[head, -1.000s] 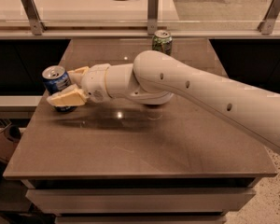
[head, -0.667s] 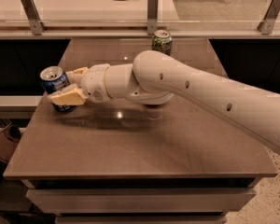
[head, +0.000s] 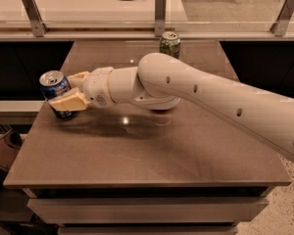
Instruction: Pick pepsi can
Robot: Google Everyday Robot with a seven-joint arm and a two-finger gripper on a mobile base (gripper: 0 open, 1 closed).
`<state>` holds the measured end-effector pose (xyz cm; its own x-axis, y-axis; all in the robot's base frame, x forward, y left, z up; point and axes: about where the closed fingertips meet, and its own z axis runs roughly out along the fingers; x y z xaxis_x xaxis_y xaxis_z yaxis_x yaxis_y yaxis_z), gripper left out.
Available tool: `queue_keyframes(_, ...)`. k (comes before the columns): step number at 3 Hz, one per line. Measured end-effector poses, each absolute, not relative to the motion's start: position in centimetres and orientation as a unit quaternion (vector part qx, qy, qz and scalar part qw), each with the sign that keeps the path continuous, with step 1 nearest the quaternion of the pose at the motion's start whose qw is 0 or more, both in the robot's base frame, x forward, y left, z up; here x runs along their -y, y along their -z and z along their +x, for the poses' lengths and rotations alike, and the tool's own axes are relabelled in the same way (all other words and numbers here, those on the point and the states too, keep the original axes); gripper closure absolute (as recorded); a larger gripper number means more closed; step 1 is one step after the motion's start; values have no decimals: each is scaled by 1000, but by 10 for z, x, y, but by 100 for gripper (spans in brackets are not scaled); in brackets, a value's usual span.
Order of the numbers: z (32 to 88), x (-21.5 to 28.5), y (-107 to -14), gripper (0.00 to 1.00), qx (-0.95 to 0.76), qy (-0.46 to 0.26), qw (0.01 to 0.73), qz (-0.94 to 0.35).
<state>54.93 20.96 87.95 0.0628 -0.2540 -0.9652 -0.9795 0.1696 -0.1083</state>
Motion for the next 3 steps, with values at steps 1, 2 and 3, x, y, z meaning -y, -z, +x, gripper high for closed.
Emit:
queue_keyframes(1, 550, -210, -889, 100, -577, -362, 501, -534)
queue_keyframes(2, 553, -207, -910, 100, -574, -354, 506, -538)
queue_keyframes(3, 558, -202, -937, 100, -567, -345, 518, -540)
